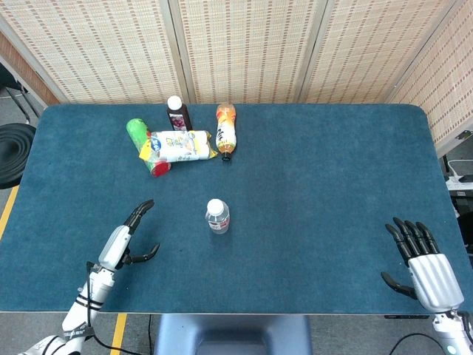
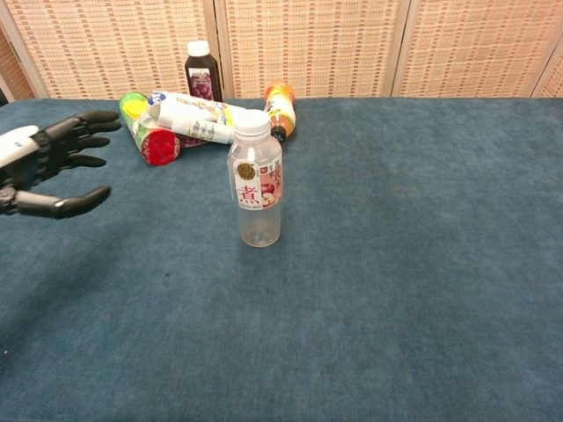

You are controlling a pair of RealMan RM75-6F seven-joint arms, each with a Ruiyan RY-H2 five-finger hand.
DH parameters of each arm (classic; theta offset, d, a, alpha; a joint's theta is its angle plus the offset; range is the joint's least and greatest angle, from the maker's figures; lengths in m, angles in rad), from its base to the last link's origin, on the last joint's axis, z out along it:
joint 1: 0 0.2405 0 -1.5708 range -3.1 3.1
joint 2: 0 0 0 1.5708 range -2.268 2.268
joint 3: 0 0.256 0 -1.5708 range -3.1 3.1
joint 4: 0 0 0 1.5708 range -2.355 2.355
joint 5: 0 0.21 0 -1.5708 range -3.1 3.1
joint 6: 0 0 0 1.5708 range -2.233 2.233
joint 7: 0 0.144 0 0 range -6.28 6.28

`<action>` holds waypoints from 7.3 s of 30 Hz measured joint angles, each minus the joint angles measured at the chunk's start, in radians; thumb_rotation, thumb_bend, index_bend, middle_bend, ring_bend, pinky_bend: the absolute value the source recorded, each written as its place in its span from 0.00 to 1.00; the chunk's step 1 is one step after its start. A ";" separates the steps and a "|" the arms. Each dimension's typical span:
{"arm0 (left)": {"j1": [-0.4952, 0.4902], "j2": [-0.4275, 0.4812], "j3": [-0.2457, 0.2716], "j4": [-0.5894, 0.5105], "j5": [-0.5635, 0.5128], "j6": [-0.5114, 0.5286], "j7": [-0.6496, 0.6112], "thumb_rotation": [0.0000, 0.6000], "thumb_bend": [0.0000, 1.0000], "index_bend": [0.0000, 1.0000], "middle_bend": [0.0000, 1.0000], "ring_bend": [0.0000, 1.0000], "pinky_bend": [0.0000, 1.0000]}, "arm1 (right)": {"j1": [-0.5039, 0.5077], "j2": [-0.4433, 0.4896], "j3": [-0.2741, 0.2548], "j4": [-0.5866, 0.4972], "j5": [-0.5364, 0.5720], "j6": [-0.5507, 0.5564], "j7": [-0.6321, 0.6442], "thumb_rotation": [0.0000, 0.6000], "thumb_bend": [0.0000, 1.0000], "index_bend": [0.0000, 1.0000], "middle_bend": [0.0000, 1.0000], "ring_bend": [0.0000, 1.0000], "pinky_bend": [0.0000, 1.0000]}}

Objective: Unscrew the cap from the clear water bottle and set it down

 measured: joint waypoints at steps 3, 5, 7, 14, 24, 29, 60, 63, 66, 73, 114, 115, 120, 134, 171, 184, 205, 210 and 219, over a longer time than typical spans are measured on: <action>-0.038 -0.066 -0.049 0.015 -0.117 -0.072 0.099 0.80 0.35 0.00 0.00 0.00 0.10 | 0.001 0.001 0.003 0.001 0.005 -0.001 0.003 0.91 0.14 0.00 0.00 0.00 0.00; -0.071 -0.122 -0.080 0.029 -0.186 -0.132 0.157 0.78 0.34 0.00 0.00 0.00 0.10 | 0.002 0.003 0.002 0.000 0.005 -0.006 0.009 0.91 0.14 0.00 0.00 0.00 0.00; -0.103 -0.171 -0.103 0.045 -0.220 -0.171 0.181 0.77 0.34 0.00 0.00 0.00 0.10 | 0.004 0.008 -0.002 -0.001 0.003 -0.014 0.020 0.91 0.14 0.00 0.00 0.00 0.00; -0.177 -0.264 -0.133 0.085 -0.260 -0.239 0.215 0.76 0.34 0.00 0.00 0.00 0.10 | 0.006 0.018 -0.007 -0.004 -0.001 -0.018 0.039 0.91 0.14 0.00 0.00 0.00 0.00; -0.235 -0.316 -0.164 0.084 -0.276 -0.253 0.268 0.78 0.34 0.00 0.00 0.00 0.10 | 0.005 0.042 -0.014 -0.006 -0.005 -0.021 0.086 0.91 0.14 0.00 0.00 0.00 0.00; -0.260 -0.337 -0.177 0.088 -0.291 -0.267 0.283 0.89 0.34 0.00 0.03 0.00 0.10 | 0.004 0.047 -0.011 -0.006 0.002 -0.020 0.098 0.91 0.14 0.00 0.00 0.00 0.00; -0.247 -0.380 -0.194 0.042 -0.225 -0.191 -0.011 1.00 0.37 0.39 0.47 0.26 0.22 | 0.156 0.056 0.023 -0.098 -0.117 -0.120 0.088 0.91 0.14 0.07 0.00 0.00 0.00; -0.240 -0.378 -0.176 0.009 -0.227 -0.183 0.036 1.00 0.37 0.39 0.47 0.26 0.22 | 0.241 0.092 0.057 -0.213 -0.114 -0.223 0.051 0.91 0.14 0.14 0.00 0.00 0.00; -0.236 -0.381 -0.159 0.001 -0.234 -0.180 0.091 1.00 0.38 0.39 0.47 0.26 0.22 | 0.331 0.124 0.111 -0.337 -0.066 -0.351 -0.018 0.91 0.14 0.19 0.00 0.00 0.00; -0.239 -0.391 -0.141 -0.012 -0.298 -0.194 0.261 1.00 0.37 0.39 0.47 0.26 0.23 | 0.498 0.150 0.238 -0.515 0.213 -0.563 -0.255 0.91 0.14 0.28 0.00 0.00 0.00; -0.264 -0.350 -0.204 -0.128 -0.448 -0.269 0.353 1.00 0.37 0.39 0.47 0.26 0.23 | 0.976 -0.061 0.201 -0.560 0.936 -0.494 -0.822 0.91 0.18 0.36 0.00 0.00 0.00; -0.265 -0.350 -0.203 -0.127 -0.448 -0.270 0.353 1.00 0.37 0.39 0.47 0.26 0.23 | 0.980 -0.061 0.198 -0.559 0.942 -0.492 -0.822 0.91 0.18 0.36 0.00 0.00 0.00; -0.268 -0.350 -0.202 -0.126 -0.443 -0.273 0.348 1.00 0.37 0.39 0.47 0.26 0.23 | 0.994 -0.058 0.190 -0.556 0.955 -0.488 -0.815 0.91 0.22 0.38 0.00 0.00 0.00; -0.275 -0.355 -0.195 -0.118 -0.440 -0.271 0.353 1.00 0.38 0.39 0.47 0.26 0.23 | 1.028 -0.061 0.169 -0.559 0.988 -0.477 -0.812 0.91 0.22 0.38 0.00 0.00 0.00; -0.291 -0.274 -0.165 -0.149 -0.313 -0.377 0.161 1.00 0.37 0.39 0.47 0.26 0.23 | 1.052 -0.018 0.124 -0.560 0.874 -0.487 -0.792 1.00 0.60 0.71 0.04 0.00 0.00; -0.315 -0.249 -0.141 -0.098 -0.201 -0.392 0.042 1.00 0.38 0.39 0.47 0.26 0.23 | 1.021 0.016 0.125 -0.550 0.819 -0.501 -0.707 1.00 0.46 0.05 0.00 0.00 0.00; -0.340 -0.271 -0.152 -0.042 -0.273 -0.364 0.144 1.00 0.38 0.39 0.47 0.26 0.23 | 1.013 0.126 0.135 -0.576 0.862 -0.664 -0.546 0.89 0.11 0.15 0.00 0.00 0.00; -0.343 -0.276 -0.146 -0.053 -0.275 -0.359 0.166 1.00 0.38 0.39 0.47 0.26 0.23 | 1.033 0.108 0.131 -0.570 0.866 -0.650 -0.596 0.90 0.22 0.34 0.00 0.00 0.00; -0.345 -0.278 -0.139 -0.069 -0.280 -0.352 0.184 1.00 0.38 0.39 0.47 0.26 0.23 | 1.083 0.065 0.110 -0.581 0.954 -0.592 -0.714 0.90 0.32 0.37 0.00 0.00 0.00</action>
